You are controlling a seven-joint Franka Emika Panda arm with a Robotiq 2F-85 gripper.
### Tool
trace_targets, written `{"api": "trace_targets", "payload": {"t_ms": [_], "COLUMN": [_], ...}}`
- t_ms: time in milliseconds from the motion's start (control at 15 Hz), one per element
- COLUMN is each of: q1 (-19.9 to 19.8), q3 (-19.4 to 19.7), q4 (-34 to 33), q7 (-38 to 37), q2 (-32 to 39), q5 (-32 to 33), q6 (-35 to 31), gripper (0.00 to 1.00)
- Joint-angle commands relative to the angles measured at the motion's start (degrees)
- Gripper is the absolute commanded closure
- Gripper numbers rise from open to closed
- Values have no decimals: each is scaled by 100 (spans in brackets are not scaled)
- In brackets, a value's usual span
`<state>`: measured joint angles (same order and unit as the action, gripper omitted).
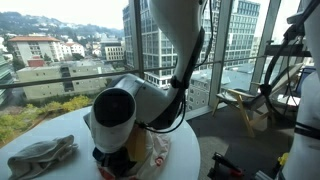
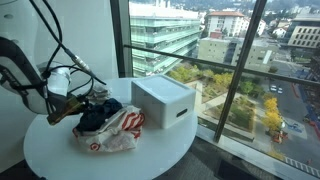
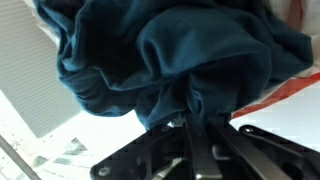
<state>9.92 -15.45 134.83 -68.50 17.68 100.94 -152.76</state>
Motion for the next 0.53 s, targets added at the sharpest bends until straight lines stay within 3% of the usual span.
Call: {"api": "trace_targets", "payload": {"t_ms": [0, 267, 467], "q1": [138, 219, 50], "q3": [-46, 4, 176], "q4": [655, 964, 882], "q7": [-148, 28, -64], "q2": [-936, -1334, -1210], "q5": [-273, -793, -608], "q6": [727, 1766, 1606], "gripper": [97, 96, 96]}}
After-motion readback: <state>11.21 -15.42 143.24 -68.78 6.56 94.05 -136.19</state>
